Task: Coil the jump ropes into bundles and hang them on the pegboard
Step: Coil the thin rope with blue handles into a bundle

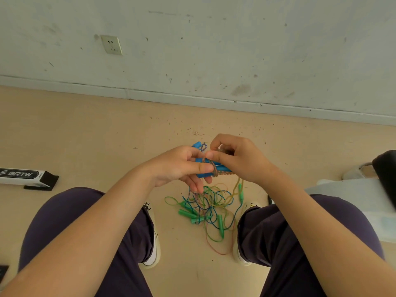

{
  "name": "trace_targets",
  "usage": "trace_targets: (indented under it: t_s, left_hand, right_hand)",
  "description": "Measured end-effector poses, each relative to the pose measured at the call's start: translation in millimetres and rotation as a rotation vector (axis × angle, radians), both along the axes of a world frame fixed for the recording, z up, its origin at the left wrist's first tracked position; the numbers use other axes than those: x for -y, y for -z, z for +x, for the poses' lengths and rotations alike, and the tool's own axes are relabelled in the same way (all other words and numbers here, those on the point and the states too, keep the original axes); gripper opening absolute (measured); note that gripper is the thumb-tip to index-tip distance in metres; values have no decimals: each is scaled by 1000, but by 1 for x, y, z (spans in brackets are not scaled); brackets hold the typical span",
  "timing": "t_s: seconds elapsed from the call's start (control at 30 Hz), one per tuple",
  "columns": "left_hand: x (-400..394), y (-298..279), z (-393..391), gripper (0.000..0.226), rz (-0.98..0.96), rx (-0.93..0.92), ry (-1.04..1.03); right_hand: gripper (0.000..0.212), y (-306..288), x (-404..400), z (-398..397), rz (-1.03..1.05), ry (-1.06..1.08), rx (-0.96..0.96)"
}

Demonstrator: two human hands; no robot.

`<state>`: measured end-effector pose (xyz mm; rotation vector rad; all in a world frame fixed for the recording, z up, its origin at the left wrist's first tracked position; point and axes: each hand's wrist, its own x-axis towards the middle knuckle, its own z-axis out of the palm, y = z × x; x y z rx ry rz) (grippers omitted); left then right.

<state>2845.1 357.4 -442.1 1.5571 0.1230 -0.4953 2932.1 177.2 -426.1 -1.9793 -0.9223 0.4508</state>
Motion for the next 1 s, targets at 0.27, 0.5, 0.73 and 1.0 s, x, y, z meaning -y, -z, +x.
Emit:
trace_targets:
  t_s: [0.27,0.5,0.73,1.0]
  left_hand:
    - [-5,-4,-4,44,48,-78,228]
    - [3,-1,-4,38,84,25,98]
    - [2,-3,-1,26,80,122,-62]
    - [11,-1,2,37,-65,206,-312]
  right_hand:
    - [17,1,3,-4,-11,-64,-70]
    - [33,1,3,4,7,3,-49]
    - [31,-1,7,11,91,21,-495]
    - [20,6,-4,3,383,-26,-726]
